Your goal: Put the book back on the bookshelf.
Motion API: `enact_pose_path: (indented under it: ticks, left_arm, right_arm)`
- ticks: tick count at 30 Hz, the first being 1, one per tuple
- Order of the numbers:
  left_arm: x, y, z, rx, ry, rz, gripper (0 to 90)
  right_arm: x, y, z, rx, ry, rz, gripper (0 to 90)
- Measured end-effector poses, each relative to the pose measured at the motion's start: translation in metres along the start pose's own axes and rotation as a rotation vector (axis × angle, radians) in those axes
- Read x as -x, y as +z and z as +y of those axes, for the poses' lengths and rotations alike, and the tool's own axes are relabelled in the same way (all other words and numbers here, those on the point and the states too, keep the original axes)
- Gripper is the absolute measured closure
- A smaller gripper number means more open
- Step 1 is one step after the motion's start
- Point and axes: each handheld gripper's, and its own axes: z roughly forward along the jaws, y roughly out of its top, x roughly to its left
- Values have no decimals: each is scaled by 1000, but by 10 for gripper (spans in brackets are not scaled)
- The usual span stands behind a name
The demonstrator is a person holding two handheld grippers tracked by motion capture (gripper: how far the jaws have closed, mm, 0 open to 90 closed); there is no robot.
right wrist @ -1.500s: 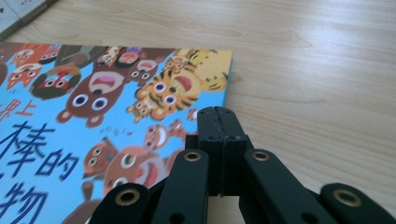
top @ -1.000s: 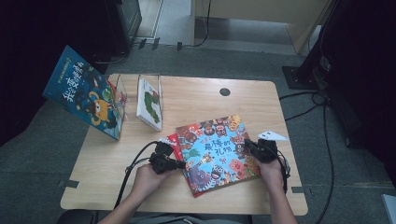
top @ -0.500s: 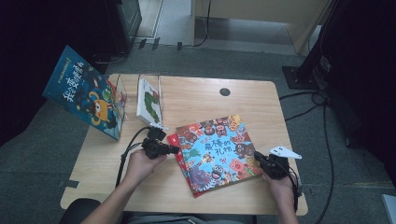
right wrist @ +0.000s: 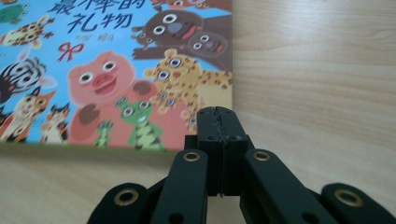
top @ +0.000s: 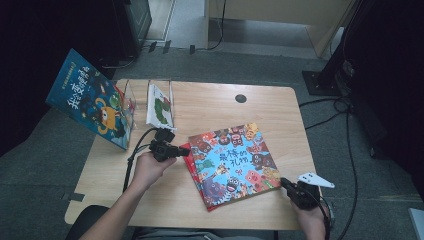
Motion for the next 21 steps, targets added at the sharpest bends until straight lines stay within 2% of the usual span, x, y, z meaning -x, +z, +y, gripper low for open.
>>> enact_pose_path:
  ticks: [4,8,21]
  left_arm:
    - [-2,-1,0,6,-4,3,849]
    - [-2,-3,0,5,-3,9,842]
    - [-11,-7,-8,-2,-37,40,815]
  right_arm:
    - [-4,-2,-7,-76,-43,-8,896]
    - [-2,0,-5,-49,-27,2,898]
    - [16,16,8,-22,31,-27,897]
